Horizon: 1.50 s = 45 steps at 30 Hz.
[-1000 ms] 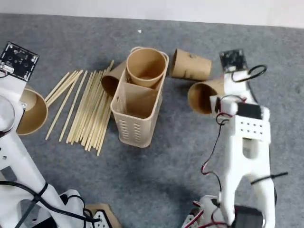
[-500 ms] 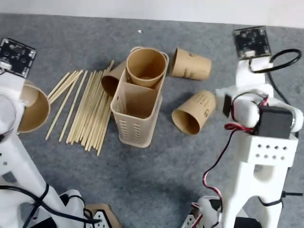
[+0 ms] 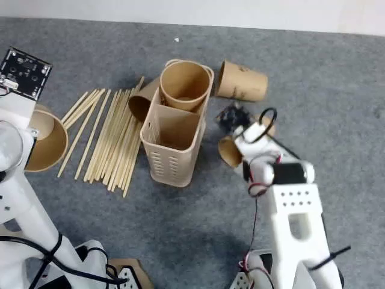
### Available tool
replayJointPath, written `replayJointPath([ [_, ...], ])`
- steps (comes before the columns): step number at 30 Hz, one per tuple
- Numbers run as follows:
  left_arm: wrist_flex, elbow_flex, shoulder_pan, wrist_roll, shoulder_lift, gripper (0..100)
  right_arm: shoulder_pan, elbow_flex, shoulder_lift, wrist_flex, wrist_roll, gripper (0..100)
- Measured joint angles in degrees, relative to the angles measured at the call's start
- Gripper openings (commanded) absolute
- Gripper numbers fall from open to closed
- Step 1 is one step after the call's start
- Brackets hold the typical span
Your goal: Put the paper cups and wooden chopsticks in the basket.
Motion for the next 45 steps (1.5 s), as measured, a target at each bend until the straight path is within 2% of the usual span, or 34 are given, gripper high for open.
replayJointPath([
  [11,0.09,0.00,0.00,0.00,0.00,0,-0.09,12.92,-4.22,-18.81,0.53,23.5],
  [17,0.35,0.00,0.00,0.00,0.00,0,1.76,14.86,-3.96,-27.16,0.62,23.5],
  [24,0.53,0.00,0.00,0.00,0.00,0,4.84,14.86,7.47,-35.08,0.62,23.3],
  [26,0.53,0.00,0.00,0.00,0.00,0,4.66,14.15,11.52,-36.84,0.62,18.6],
  [29,0.53,0.00,0.00,0.00,0.00,0,5.10,11.34,16.44,-37.45,0.70,0.0],
  [31,0.53,0.00,0.00,0.00,0.00,0,5.27,9.23,17.41,-37.36,0.62,2.9],
  [34,0.53,0.00,0.00,0.00,0.00,0,7.03,4.48,17.41,-33.85,-3.25,0.3],
  [37,0.53,0.00,0.00,0.00,0.00,0,9.32,-3.34,17.41,-25.41,-7.65,0.7],
  [41,0.53,-0.88,0.00,0.26,0.00,0,11.08,-18.55,17.49,-8.26,-12.48,0.7],
  [45,0.53,-7.91,0.35,5.45,0.00,0,10.73,-37.19,21.98,11.96,-16.09,0.7],
])
